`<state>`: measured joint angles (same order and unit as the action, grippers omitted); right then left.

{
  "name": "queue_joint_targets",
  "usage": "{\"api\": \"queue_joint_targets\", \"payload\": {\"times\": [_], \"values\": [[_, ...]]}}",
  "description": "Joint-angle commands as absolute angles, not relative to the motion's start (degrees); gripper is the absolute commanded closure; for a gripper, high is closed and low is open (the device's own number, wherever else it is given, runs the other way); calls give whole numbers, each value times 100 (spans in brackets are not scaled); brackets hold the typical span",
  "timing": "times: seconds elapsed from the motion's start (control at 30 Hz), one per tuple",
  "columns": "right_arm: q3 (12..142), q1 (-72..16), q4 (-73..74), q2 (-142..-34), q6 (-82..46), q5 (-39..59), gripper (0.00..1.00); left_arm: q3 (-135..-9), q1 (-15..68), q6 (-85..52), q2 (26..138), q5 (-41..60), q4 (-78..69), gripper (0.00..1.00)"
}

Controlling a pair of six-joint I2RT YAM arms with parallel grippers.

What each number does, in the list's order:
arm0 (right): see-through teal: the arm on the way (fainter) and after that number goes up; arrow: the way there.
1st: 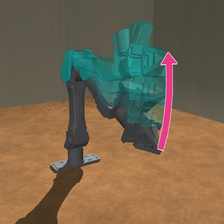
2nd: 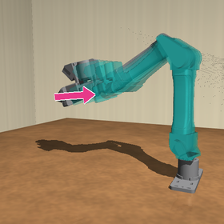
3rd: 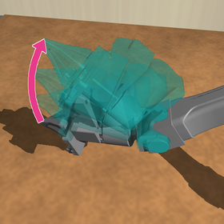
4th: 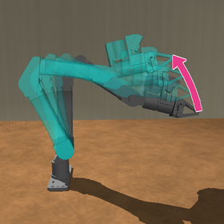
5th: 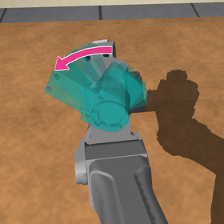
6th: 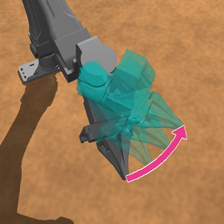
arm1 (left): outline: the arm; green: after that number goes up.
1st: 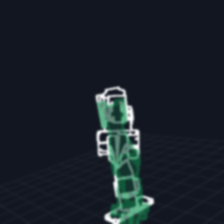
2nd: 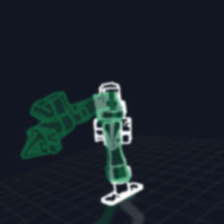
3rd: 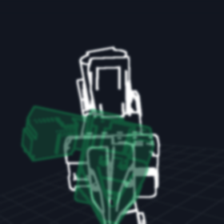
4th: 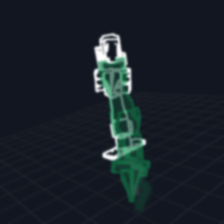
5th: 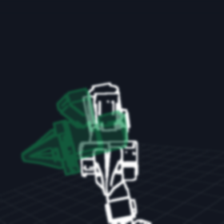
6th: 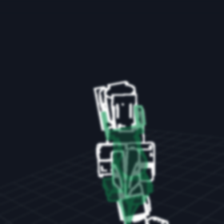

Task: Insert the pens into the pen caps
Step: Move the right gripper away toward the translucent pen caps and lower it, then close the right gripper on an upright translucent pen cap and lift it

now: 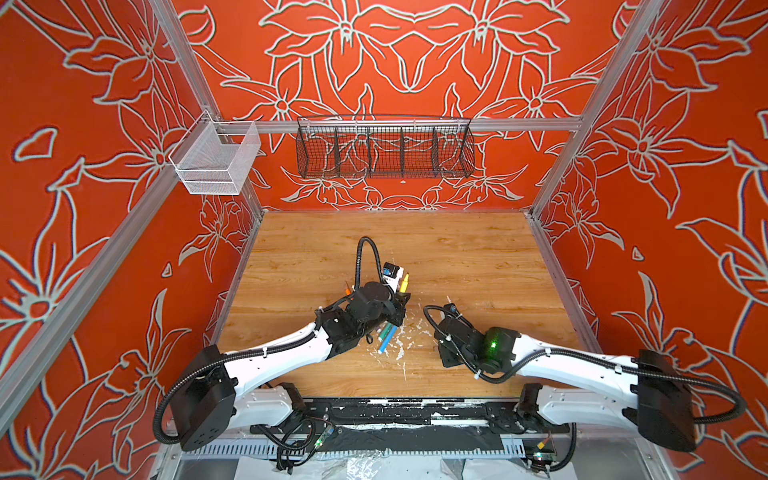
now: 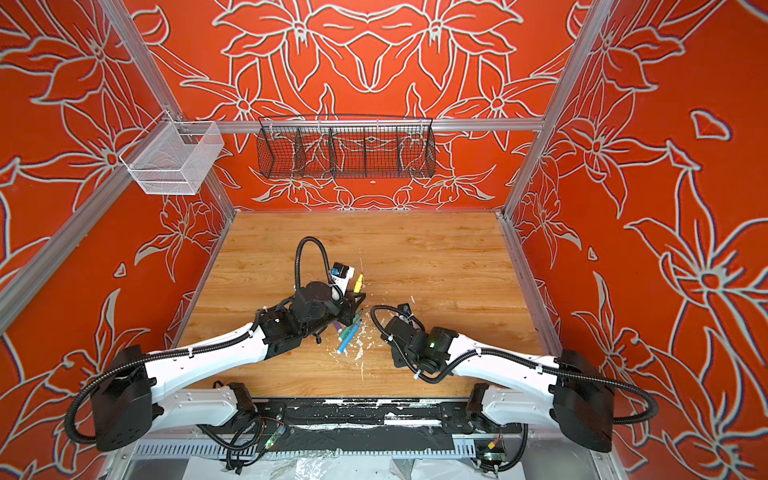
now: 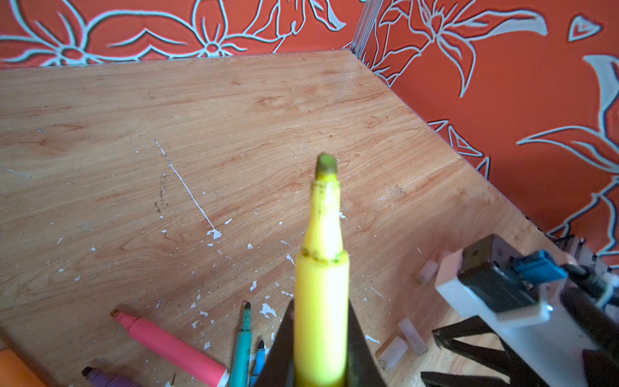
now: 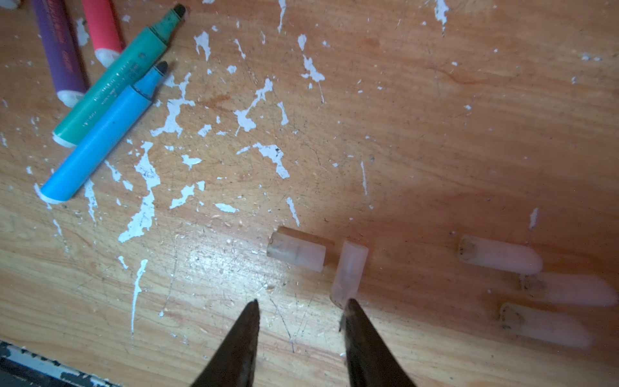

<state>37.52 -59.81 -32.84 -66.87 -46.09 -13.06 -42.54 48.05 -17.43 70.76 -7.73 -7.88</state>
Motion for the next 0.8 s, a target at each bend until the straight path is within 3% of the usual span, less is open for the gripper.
{"api": "queue_joint_targets", "payload": {"times": [0.0,0.23,0.4,0.77], "values": [[3950,-6072,-3554,-6890,-4812,-1465,56,-4289,4816,-1783,6971,-817,-827,100],[4041,-6100,-4003,-7043,-4999,-1860,58,-4289,4816,-1771,6966,-801,-817,100],[3818,-6100,-3859,-7011,-5082,-1969,65,-4289,4816,-1778,6970,-783,-835,100],[3911,-5982,-3499,-7864,-5024,-1972,64,-4289,4816,-1784,6962,-756,-822,100]]}}
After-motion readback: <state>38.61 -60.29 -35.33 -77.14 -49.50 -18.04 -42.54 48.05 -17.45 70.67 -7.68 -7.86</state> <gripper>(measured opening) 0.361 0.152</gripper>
